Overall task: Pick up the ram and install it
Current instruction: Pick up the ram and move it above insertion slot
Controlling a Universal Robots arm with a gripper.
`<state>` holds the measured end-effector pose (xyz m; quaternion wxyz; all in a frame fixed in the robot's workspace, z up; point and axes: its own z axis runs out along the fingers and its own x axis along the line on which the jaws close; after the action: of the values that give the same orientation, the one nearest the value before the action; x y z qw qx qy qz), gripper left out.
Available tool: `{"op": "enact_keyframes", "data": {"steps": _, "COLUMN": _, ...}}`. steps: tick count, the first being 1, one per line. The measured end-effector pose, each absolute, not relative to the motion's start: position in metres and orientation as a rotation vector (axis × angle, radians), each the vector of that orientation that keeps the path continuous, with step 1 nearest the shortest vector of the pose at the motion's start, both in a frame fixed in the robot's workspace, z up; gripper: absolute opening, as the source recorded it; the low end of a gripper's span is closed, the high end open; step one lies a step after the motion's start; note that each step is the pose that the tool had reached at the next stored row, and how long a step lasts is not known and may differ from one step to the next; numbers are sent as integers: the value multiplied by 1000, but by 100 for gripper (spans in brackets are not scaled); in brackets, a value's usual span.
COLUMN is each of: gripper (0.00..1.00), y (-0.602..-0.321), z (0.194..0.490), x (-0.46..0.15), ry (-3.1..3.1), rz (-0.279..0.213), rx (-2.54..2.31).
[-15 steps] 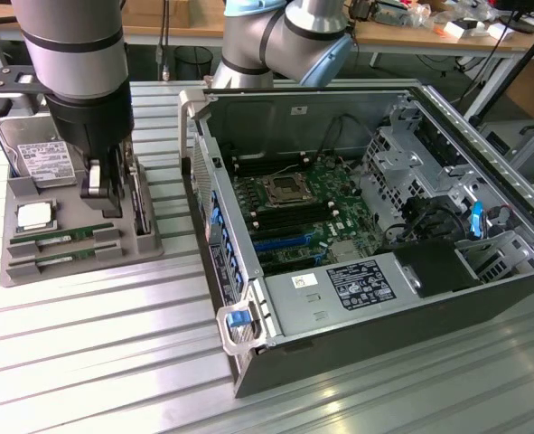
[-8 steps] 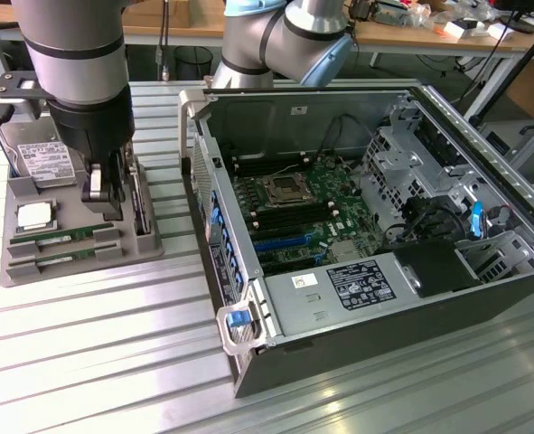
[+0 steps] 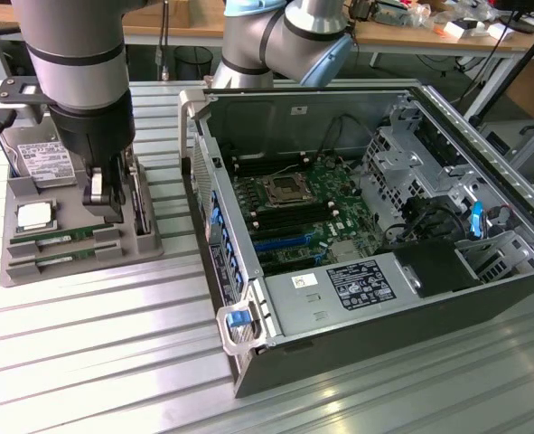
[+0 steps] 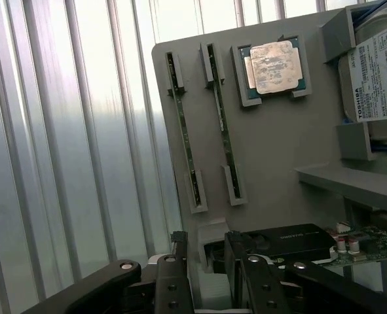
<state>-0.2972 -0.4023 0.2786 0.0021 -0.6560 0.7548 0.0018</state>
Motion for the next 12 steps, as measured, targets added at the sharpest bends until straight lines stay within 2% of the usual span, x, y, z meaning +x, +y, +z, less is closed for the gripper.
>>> {"op": "enact_keyframes", "data": {"steps": 12, "gripper": 36, "y": -403, "z": 270, "x": -297, "ry": 2367, "rz": 6, "rx": -2059}}
